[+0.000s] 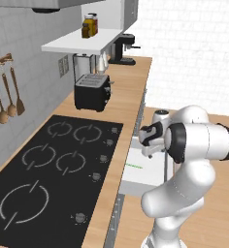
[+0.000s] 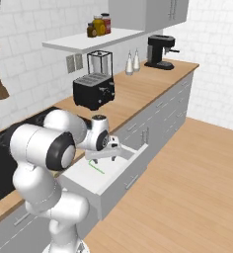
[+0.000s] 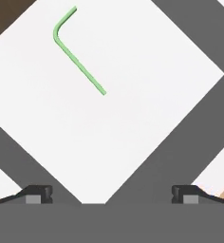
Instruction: Take a straw from the drawer in front and place it inside the glass cup on the dining counter.
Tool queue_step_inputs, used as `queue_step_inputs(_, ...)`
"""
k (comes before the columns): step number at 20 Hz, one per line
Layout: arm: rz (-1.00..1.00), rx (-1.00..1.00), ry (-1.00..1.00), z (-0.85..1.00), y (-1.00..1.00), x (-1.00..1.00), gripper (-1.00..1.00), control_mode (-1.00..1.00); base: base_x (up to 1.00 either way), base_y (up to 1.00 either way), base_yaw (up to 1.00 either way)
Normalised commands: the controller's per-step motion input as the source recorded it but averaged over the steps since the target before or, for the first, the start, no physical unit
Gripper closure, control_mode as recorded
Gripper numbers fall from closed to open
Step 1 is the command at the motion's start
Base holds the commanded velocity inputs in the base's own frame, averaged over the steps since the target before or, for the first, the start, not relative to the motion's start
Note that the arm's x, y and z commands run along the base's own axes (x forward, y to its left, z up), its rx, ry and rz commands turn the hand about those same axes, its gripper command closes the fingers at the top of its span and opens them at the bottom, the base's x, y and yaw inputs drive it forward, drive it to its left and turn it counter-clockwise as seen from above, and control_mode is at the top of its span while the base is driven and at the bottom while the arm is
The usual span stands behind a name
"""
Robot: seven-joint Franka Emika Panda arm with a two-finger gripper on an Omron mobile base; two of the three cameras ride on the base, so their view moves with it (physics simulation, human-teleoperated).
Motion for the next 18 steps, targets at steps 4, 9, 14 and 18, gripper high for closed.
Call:
queue_step_inputs(4,0.00,0.00,0.00,-0.23,0.00,0.14,-1.00,-1.00,0.00,0.00,0.00)
queue_step_inputs(9,0.00,0.00,0.00,-0.22,0.00,0.11,-1.00,-1.00,0.00,0.00,0.00)
queue_step_inputs(14,0.00,0.00,0.00,-0.23,0.00,0.12,-1.00,-1.00,0.00,0.00,0.00)
queue_step_inputs(18,0.00,0.00,0.00,-0.23,0.00,0.04,-1.00,-1.00,0.00,0.00,0.00)
